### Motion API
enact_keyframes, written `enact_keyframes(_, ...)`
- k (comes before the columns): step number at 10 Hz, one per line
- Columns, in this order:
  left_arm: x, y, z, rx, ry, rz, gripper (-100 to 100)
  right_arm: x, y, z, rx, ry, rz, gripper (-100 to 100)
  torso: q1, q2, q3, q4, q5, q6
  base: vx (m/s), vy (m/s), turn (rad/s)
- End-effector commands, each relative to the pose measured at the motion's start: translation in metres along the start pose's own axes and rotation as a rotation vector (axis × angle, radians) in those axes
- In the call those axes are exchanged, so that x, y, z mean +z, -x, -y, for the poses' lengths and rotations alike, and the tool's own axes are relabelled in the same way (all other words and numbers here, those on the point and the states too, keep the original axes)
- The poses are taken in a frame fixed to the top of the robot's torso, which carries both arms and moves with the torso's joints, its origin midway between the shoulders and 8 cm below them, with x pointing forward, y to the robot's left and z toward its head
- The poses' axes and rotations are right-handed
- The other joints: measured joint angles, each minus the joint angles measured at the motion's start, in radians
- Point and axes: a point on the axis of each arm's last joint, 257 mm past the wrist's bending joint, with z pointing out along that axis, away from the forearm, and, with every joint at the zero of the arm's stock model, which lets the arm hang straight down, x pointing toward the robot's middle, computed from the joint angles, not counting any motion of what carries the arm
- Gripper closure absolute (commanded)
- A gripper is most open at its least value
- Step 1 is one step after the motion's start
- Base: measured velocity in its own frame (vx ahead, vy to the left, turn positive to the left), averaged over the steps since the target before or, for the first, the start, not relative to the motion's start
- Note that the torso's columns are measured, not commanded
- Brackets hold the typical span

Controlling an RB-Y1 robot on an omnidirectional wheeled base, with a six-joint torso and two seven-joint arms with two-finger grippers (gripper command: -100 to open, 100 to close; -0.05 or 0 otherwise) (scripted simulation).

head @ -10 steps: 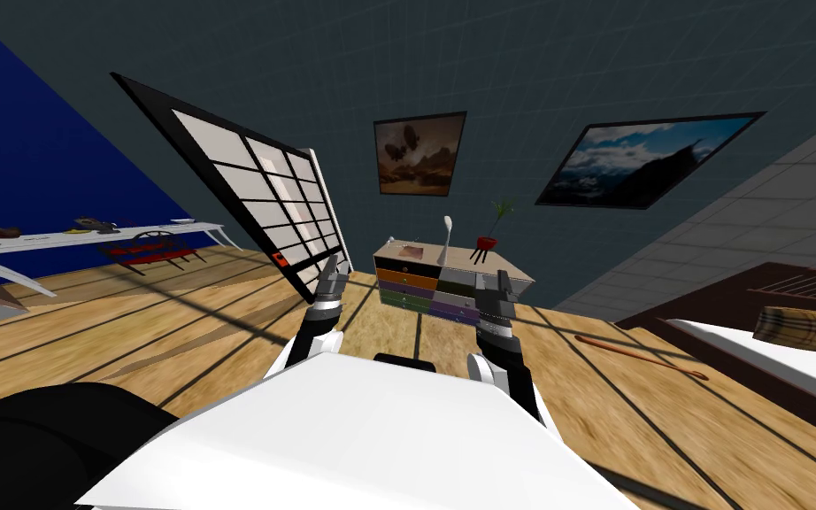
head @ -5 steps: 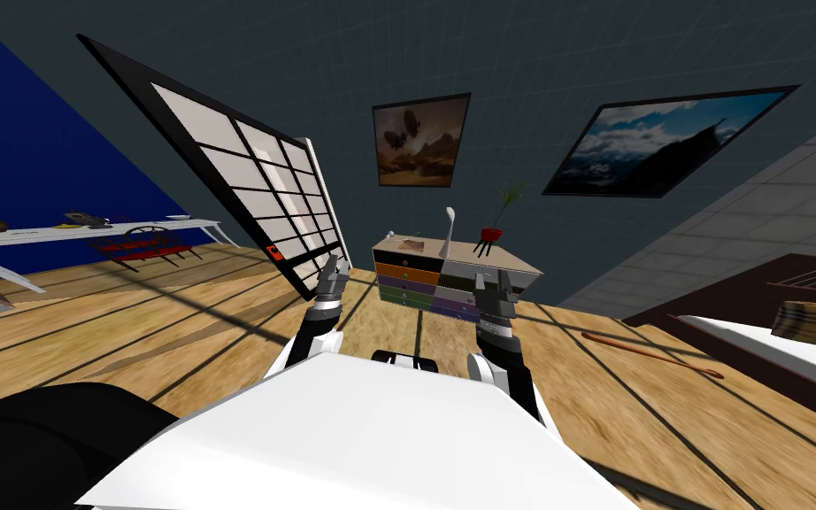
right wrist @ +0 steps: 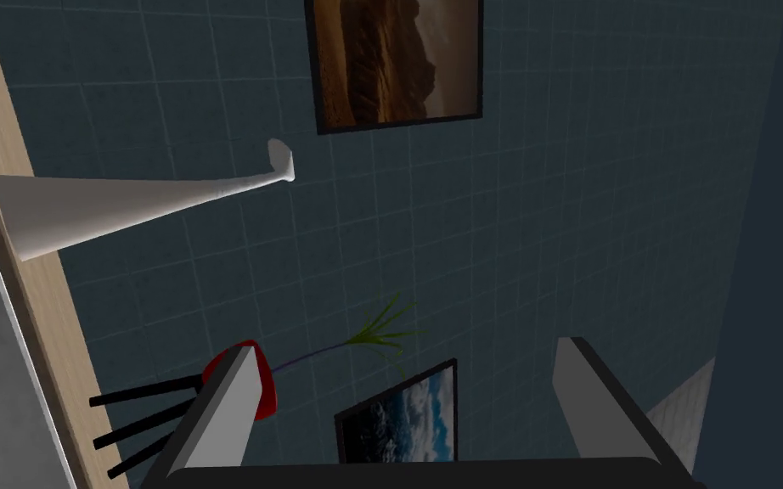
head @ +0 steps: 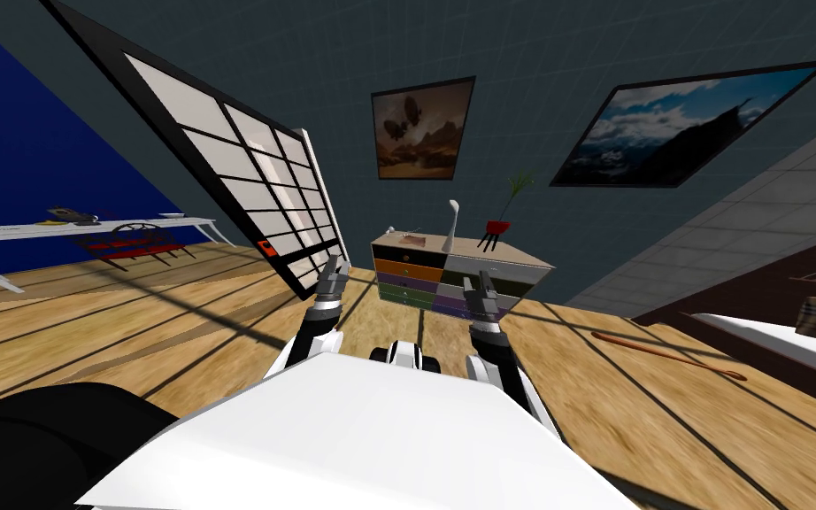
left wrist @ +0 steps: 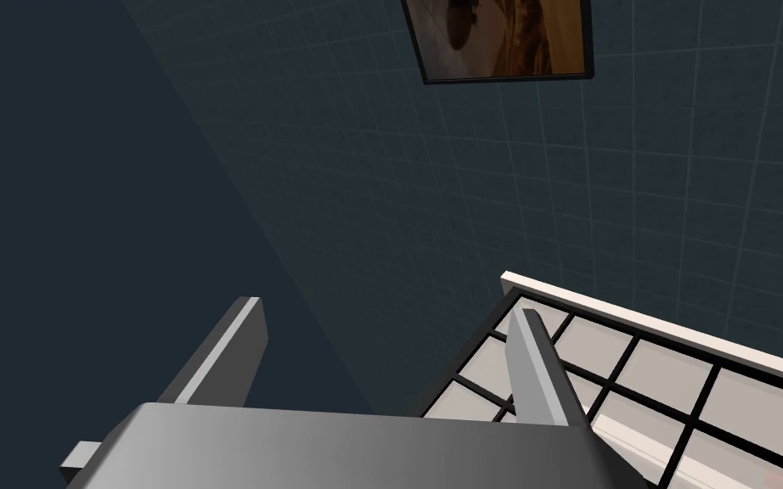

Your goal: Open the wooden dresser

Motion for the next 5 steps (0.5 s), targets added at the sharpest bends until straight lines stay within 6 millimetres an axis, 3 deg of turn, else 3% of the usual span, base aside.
enact_keyframes(1,0.0,0.0,0.0,0.0,0.0,0.0,0,-0.004,-0.013,0.035,-0.069,-0.095,-0.057,-100,-0.001,0.003,0.0,0.001,0.0,0.0,0.084,0.049,-0.004)
enact_keyframes(2,0.0,0.0,0.0,0.0,0.0,0.0,0,-0.008,-0.022,0.054,-0.104,-0.147,-0.089,-100,-0.002,0.006,0.002,0.002,-0.001,0.0,0.098,0.045,-0.014)
enact_keyframes(3,0.0,0.0,0.0,0.0,0.0,0.0,0,-0.008,-0.022,0.057,-0.116,-0.157,-0.093,-100,-0.002,0.006,0.002,0.003,-0.001,0.0,0.092,0.037,-0.003)
enact_keyframes(4,0.0,0.0,0.0,0.0,0.0,0.0,0,-0.014,-0.03,0.08,-0.155,-0.221,-0.125,-100,-0.002,0.006,0.002,0.003,-0.001,0.0,0.086,0.051,-0.014)
enact_keyframes(5,0.0,0.0,0.0,0.0,0.0,0.0,0,-0.015,-0.031,0.081,-0.17,-0.223,-0.131,-100,-0.001,0.006,0.002,0.002,0.0,0.0,0.068,0.036,-0.009)
